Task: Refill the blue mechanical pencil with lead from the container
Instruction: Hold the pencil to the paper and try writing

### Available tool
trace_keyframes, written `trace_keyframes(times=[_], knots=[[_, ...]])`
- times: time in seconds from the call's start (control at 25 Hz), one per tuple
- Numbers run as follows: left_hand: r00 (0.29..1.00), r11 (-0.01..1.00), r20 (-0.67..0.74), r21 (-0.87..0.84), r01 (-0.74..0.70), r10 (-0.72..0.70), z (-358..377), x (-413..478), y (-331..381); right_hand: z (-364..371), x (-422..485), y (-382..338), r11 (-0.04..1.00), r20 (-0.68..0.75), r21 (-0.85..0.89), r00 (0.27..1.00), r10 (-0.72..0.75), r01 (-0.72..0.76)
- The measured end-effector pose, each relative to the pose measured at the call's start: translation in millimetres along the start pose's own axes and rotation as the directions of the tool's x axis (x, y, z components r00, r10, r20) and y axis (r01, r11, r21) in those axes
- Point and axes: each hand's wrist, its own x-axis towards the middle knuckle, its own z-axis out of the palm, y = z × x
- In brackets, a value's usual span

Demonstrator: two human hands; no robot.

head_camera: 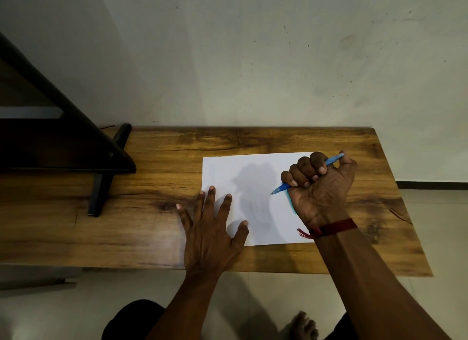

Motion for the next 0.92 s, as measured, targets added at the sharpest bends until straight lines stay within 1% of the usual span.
trace_keyframes(times=[0.16,0.28,0.36,0.56,0.8,0.92], knots=[[1.000,1.000,0.011,0.018,0.004,-0.005,0.1,0.3,-0.2,1.0,-0.6,-1.1,1.000,0.018,0.001,1.000,0.000,0.000],[1.000,1.000,-0.004,0.020,-0.001,0.002,1.9,-0.2,-0.4,1.5,1.6,-4.1,0.999,-0.001,-0.046,1.000,0.002,-0.002],[1.000,1.000,-0.017,0.020,-0.006,0.006,3.8,0.0,-1.2,1.0,1.6,-3.4,0.999,-0.011,-0.043,1.000,0.002,-0.002],[1.000,1.000,-0.020,0.007,-0.015,0.015,3.5,0.4,-2.5,1.3,-1.8,-2.3,0.999,0.052,-0.009,0.998,-0.037,0.038],[1.000,1.000,0.028,0.003,0.005,-0.005,-5.3,-1.9,0.4,-2.4,-22.0,-6.1,1.000,0.107,0.029,0.994,-0.015,0.012],[1.000,1.000,0.016,-0.001,0.012,-0.012,-3.5,-0.9,1.9,-3.3,-23.9,-10.1,1.000,0.123,0.013,0.992,-0.024,0.022]])
